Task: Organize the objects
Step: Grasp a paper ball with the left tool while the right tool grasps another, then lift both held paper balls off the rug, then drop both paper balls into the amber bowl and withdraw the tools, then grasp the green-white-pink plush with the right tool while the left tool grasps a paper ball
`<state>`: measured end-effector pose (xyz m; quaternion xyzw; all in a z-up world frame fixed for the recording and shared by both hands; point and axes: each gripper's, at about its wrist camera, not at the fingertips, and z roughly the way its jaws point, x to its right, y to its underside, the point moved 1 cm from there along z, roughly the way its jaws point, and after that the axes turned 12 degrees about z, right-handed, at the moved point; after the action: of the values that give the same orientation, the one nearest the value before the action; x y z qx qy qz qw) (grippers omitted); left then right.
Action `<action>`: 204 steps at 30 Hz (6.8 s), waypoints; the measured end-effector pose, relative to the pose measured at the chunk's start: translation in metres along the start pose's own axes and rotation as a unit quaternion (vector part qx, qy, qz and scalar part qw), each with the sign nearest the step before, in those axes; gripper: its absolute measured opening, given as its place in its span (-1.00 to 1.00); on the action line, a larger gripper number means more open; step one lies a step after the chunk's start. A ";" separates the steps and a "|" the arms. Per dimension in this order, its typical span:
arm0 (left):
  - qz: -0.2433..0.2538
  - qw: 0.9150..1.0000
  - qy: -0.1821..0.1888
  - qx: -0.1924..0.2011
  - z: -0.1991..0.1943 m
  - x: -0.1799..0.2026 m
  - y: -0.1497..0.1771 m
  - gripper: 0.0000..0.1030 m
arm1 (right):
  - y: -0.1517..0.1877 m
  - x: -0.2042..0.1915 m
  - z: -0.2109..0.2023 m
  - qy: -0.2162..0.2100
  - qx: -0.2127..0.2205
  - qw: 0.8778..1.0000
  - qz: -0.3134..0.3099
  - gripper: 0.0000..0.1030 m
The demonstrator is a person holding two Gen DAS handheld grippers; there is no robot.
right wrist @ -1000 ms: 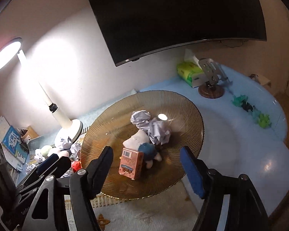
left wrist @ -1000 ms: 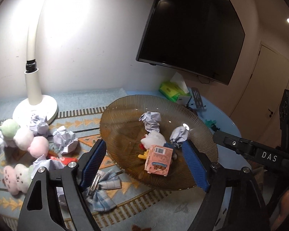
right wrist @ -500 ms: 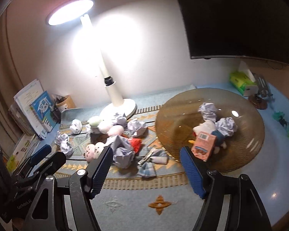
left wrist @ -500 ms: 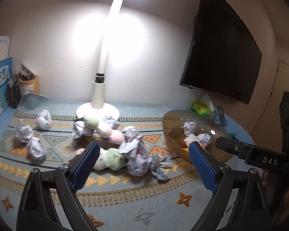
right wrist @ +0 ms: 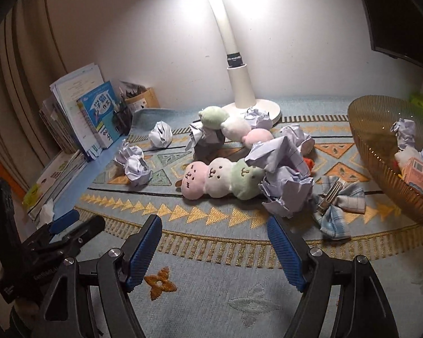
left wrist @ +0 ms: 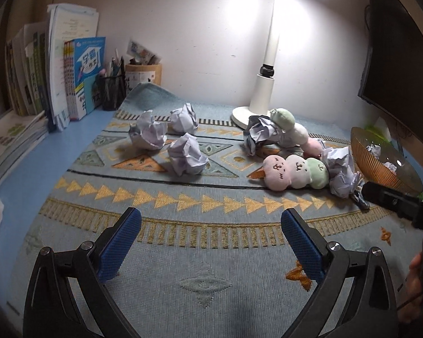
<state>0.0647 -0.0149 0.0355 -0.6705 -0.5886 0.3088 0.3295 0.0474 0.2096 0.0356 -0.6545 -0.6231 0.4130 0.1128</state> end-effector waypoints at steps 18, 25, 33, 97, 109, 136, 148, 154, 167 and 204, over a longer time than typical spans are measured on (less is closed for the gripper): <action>-0.048 0.995 -0.080 0.028 -0.014 -0.045 -0.001 0.93 | -0.013 -0.051 0.025 0.004 -0.053 0.998 -0.032 0.54; -0.024 0.998 -0.059 -0.023 0.042 -0.122 -0.063 0.93 | -0.032 -0.140 0.090 -0.038 -0.070 0.993 -0.090 0.52; -0.021 0.997 0.018 -0.068 0.137 -0.132 -0.087 0.91 | -0.030 -0.170 0.169 -0.017 -0.095 0.990 -0.106 0.45; 0.132 0.989 0.046 -0.057 0.008 0.030 0.009 0.84 | 0.024 -0.027 0.019 0.005 -0.052 0.995 -0.089 0.49; 0.138 0.987 0.066 -0.057 0.023 0.044 0.002 0.74 | 0.023 -0.029 0.041 0.020 -0.081 0.993 -0.080 -0.27; 0.109 0.991 0.071 -0.019 -0.016 0.101 -0.021 -0.15 | -0.014 0.032 -0.104 0.055 0.061 0.995 -0.057 -0.34; 0.158 0.971 0.175 0.025 0.020 0.246 -0.111 -0.14 | -0.096 0.166 -0.135 0.177 0.084 0.979 0.063 -0.34; 0.159 0.968 0.194 0.029 0.053 0.281 -0.131 0.01 | -0.106 0.197 -0.139 0.186 0.082 0.972 0.114 0.12; 0.112 0.976 0.183 0.041 0.018 0.239 -0.117 0.84 | -0.086 0.133 -0.146 0.112 0.086 0.987 0.077 0.26; -0.041 0.998 0.005 -0.041 0.035 -0.003 -0.006 0.84 | -0.004 -0.010 0.019 0.093 0.024 0.994 -0.048 0.72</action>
<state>0.0325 -0.0149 0.0197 -0.6601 -0.6266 0.2670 0.3168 0.0333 0.1947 0.0300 -0.6564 -0.6306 0.3591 0.2063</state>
